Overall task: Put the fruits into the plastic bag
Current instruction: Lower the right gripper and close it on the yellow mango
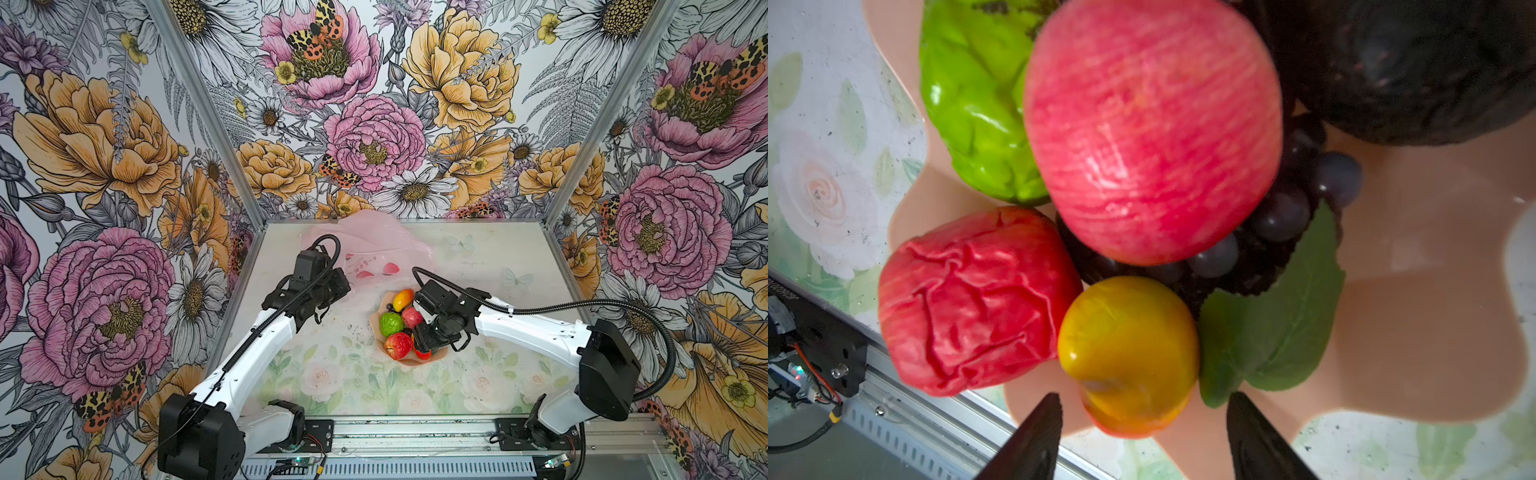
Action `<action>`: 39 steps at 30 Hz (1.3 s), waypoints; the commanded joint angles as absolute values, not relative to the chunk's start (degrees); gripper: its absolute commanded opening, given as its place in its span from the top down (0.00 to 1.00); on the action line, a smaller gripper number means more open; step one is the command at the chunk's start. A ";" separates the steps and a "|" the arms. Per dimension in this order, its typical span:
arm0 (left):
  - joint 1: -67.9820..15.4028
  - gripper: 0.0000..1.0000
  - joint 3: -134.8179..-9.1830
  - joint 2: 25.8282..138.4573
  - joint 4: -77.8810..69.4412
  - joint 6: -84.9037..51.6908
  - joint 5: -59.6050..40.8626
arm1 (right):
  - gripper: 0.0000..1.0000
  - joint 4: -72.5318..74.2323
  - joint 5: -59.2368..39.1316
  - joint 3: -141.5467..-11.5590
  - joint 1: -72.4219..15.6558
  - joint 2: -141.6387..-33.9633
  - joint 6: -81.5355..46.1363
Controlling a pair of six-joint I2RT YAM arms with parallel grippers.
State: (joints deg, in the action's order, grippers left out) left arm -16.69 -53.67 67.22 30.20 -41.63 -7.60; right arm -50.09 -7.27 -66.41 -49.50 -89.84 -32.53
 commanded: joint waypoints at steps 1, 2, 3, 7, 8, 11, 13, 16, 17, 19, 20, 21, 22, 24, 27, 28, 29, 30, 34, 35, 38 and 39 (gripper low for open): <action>-16.25 1.00 -53.26 66.13 30.05 -41.12 -8.43 | 0.35 -48.09 -6.09 -66.10 -49.75 -90.96 -32.80; -16.30 1.00 -53.26 66.18 29.97 -41.22 -8.32 | 0.35 -47.95 -6.01 -66.01 -49.76 -91.27 -32.79; -16.32 1.00 -53.18 66.18 29.97 -41.30 -8.33 | 0.35 -47.86 -5.96 -65.96 -49.75 -91.52 -32.78; -16.50 1.00 -53.09 66.14 29.97 -41.66 -8.23 | 0.36 -47.64 -5.57 -65.83 -49.80 -92.34 -32.70; -16.46 1.00 -53.09 66.10 30.04 -41.74 -8.14 | 0.36 -47.55 -5.45 -65.83 -49.80 -92.44 -32.63; -16.60 1.00 -53.00 66.02 30.05 -41.92 -7.96 | 0.35 -47.38 -5.28 -65.77 -49.66 -92.72 -32.62; -16.68 1.00 -53.00 66.07 29.97 -42.02 -7.81 | 0.34 -47.29 -5.27 -65.74 -49.60 -93.07 -32.53; -16.80 1.00 -53.00 66.07 29.97 -42.12 -7.74 | 0.34 -47.03 -5.37 -65.83 -49.62 -93.62 -32.45; -16.87 1.00 -53.01 66.09 30.01 -42.19 -7.73 | 0.34 -46.94 -5.44 -65.83 -49.58 -93.67 -32.43; -16.87 1.00 -53.00 66.05 29.97 -42.27 -7.53 | 0.36 -46.76 -5.45 -65.83 -49.57 -93.75 -32.48; -16.87 1.00 -53.00 66.05 29.97 -42.28 -7.53 | 0.38 -46.76 -5.45 -65.83 -49.64 -93.78 -32.47; -16.94 1.00 -53.01 66.14 30.04 -42.25 -7.51 | 0.40 -46.76 -5.46 -65.83 -49.64 -93.76 -32.43; -16.92 1.00 -52.99 66.20 30.02 -42.34 -7.47 | 0.44 -46.76 -5.37 -65.83 -49.57 -93.65 -32.53; -16.98 1.00 -53.03 66.19 30.02 -42.47 -7.48 | 0.50 -46.76 -5.36 -65.83 -49.57 -93.19 -32.69; -17.23 1.00 -53.00 66.03 30.01 -42.71 -7.41 | 0.61 -46.76 -5.19 -65.75 -49.57 -92.00 -33.02; -17.31 1.00 -53.00 66.00 30.03 -42.82 -7.34 | 0.63 -46.83 -5.14 -65.79 -49.62 -91.42 -33.21; -17.37 1.00 -53.00 65.96 29.97 -42.76 -7.30 | 0.64 -46.85 -5.10 -65.66 -49.58 -90.79 -33.42; -17.37 1.00 -52.93 65.92 29.97 -42.85 -7.30 | 0.65 -46.90 -5.23 -65.57 -49.50 -90.19 -33.65; -17.34 1.00 -52.99 65.28 29.98 -43.64 -7.79 | 0.67 -47.25 -7.29 -65.39 -48.49 -86.38 -35.43; -17.42 1.00 -53.13 65.17 29.96 -43.61 -8.06 | 0.67 -47.37 -7.86 -65.28 -48.05 -85.09 -35.85; -17.58 1.00 -53.74 65.37 31.03 -43.16 -8.19 | 0.67 -47.55 -10.28 -64.63 -45.92 -81.26 -37.19; -17.58 1.00 -53.92 65.43 31.54 -43.05 -8.18 | 0.67 -47.55 -11.40 -64.42 -45.72 -80.16 -37.55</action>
State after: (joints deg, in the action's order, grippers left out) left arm -17.12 -53.65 66.30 30.22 -42.76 -7.57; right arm -47.51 -8.80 -64.97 -47.05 -83.99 -35.44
